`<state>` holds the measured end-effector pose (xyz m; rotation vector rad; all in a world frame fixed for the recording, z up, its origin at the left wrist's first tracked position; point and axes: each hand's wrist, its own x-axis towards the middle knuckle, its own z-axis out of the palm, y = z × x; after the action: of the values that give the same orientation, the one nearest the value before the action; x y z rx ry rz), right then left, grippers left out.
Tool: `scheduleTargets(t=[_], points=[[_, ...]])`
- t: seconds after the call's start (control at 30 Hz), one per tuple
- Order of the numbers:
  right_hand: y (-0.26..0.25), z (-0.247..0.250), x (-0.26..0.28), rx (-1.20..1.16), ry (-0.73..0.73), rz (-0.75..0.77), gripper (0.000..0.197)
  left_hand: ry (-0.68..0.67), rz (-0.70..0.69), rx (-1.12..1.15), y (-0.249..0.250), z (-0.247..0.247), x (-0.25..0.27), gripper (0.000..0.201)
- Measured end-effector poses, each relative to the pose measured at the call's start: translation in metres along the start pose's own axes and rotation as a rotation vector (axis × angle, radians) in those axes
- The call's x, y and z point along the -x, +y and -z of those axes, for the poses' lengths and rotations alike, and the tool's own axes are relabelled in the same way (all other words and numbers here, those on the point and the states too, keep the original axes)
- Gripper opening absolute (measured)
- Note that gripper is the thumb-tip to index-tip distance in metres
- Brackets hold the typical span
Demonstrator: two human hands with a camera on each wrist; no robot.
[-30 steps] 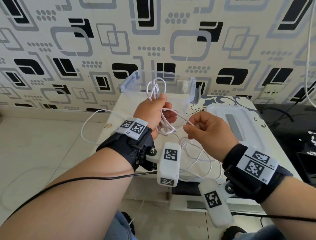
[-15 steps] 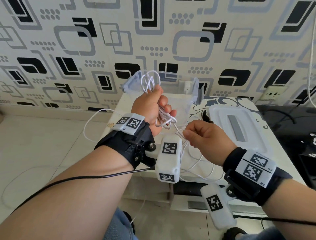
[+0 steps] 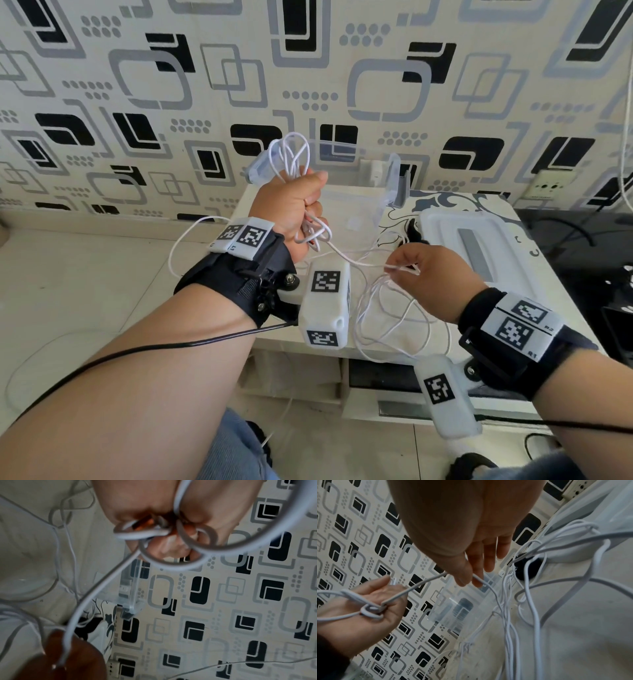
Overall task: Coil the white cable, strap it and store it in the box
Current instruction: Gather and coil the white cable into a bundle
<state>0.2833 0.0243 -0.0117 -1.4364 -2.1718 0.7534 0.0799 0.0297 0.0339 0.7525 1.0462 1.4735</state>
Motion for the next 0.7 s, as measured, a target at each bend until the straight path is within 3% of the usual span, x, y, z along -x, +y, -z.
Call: scheduleTargets(t=[0.17,0.3,0.5,0.63,0.7], points=[[-0.002,0.007,-0.002,-0.1,0.169,0.013,0.009,0.119,-0.028,-0.138,-0.005,0.013,-0.007,0.03],[-0.006,0.013,-0.003,-0.191,0.275,0.011,0.01,0.117,-0.018,-0.175,-0.006,0.013,-0.008,0.032],[-0.006,0.011,0.0,-0.199,0.242,-0.029,0.019,0.082,-0.014,-0.225,-0.008,0.012,-0.007,0.034],[-0.005,0.013,0.0,-0.168,0.218,-0.07,0.028,0.124,-0.041,-0.283,-0.006,0.011,-0.006,0.018],[-0.008,0.015,0.0,-0.187,0.252,-0.071,0.028,0.135,-0.051,-0.319,-0.007,0.011,-0.006,0.02]])
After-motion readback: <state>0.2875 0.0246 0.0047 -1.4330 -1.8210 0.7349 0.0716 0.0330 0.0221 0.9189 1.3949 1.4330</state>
